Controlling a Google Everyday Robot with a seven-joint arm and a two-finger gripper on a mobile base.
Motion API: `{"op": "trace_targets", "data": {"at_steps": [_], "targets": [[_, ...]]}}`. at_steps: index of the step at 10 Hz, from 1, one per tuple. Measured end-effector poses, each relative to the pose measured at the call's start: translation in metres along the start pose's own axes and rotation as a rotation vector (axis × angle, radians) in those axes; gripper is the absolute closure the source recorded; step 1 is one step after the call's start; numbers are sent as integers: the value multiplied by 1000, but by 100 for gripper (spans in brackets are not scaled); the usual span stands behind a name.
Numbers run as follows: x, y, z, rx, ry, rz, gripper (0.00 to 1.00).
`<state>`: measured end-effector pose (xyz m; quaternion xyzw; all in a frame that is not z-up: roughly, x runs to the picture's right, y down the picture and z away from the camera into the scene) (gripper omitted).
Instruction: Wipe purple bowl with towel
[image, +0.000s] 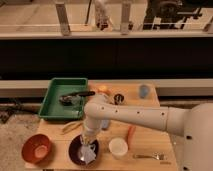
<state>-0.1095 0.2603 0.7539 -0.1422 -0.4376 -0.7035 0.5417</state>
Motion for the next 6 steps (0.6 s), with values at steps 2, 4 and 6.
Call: {"op": "trace_targets", "data": {"at_steps": [2, 4, 6], "targets": [[3, -16, -3, 26, 10, -43, 100], [1, -38, -4, 58, 9, -103, 100], [-7, -57, 0, 81, -8, -142, 100]]}}
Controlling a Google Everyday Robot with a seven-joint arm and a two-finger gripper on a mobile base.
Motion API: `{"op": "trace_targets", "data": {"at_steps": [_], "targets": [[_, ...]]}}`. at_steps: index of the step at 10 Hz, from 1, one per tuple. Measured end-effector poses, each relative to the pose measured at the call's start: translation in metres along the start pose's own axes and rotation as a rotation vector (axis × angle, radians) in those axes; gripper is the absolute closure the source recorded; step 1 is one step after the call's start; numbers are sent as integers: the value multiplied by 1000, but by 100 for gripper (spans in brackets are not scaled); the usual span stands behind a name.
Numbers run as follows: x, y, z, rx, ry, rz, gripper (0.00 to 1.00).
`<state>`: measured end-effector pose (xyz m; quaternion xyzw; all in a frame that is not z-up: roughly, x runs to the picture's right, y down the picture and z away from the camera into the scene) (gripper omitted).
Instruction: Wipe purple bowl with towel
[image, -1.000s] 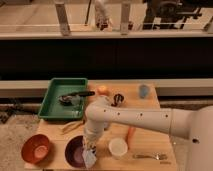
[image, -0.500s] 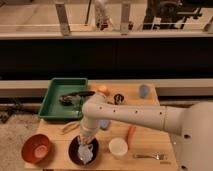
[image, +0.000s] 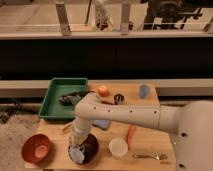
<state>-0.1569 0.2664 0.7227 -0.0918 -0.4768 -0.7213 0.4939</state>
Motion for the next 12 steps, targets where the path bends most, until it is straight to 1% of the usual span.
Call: {"op": "trace_targets", "data": {"at_steps": [1, 2, 3, 6, 7, 9, 10, 12], "targets": [[-10, -5, 2, 7, -16, -12, 100], [-20, -8, 3, 2, -31, -10, 100], [-26, -8, 2, -7, -37, -3, 100], [-45, 5, -3, -60, -57, 50, 100], [-49, 11, -3, -73, -57, 68, 100], [-57, 33, -6, -98, -50, 119, 100], [-57, 41, -7, -104, -40, 137, 100], [-49, 57, -13, -118, -12, 159, 100]]}}
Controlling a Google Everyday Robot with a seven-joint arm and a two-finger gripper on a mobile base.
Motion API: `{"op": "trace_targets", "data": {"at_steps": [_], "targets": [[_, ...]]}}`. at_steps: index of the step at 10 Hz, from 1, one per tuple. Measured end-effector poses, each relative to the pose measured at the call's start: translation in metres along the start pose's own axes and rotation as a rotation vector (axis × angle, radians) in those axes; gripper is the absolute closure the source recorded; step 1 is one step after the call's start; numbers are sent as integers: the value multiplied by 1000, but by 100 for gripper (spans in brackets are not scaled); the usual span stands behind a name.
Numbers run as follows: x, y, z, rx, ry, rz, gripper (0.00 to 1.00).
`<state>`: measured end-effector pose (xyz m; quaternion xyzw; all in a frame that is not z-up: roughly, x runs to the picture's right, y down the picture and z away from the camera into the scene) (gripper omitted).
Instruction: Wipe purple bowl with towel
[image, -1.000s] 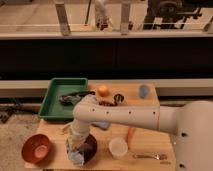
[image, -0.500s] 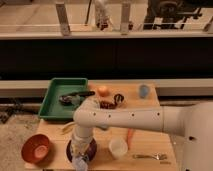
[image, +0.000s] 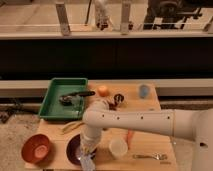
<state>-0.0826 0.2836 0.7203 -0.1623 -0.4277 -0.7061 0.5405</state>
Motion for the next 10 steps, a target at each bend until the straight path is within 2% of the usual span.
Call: {"op": "trace_targets", "data": {"at_steps": [5, 8, 10], "targets": [[31, 14, 0, -13, 31, 5, 100], [41, 1, 0, -10, 46, -23, 100], [51, -24, 3, -6, 47, -67, 100]]}}
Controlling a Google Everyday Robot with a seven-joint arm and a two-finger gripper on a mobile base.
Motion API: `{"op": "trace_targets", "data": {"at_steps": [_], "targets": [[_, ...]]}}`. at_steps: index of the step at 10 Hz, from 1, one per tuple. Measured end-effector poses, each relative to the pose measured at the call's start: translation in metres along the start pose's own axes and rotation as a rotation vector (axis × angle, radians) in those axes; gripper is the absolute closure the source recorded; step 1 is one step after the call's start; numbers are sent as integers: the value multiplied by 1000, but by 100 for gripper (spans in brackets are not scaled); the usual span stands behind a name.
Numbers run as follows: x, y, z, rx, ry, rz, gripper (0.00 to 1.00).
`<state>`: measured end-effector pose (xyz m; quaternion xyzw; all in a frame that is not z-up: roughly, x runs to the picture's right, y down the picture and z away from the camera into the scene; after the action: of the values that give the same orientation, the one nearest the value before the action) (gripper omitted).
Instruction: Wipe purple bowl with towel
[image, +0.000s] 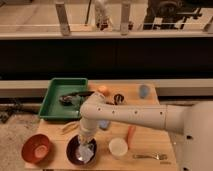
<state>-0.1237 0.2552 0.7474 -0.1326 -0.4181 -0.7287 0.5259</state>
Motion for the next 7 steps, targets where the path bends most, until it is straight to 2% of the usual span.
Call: {"op": "trace_targets", "data": {"at_steps": [4, 7], "targets": [[8, -32, 6, 23, -6, -75, 100], [-8, -44, 1, 54, -16, -108, 100]]}}
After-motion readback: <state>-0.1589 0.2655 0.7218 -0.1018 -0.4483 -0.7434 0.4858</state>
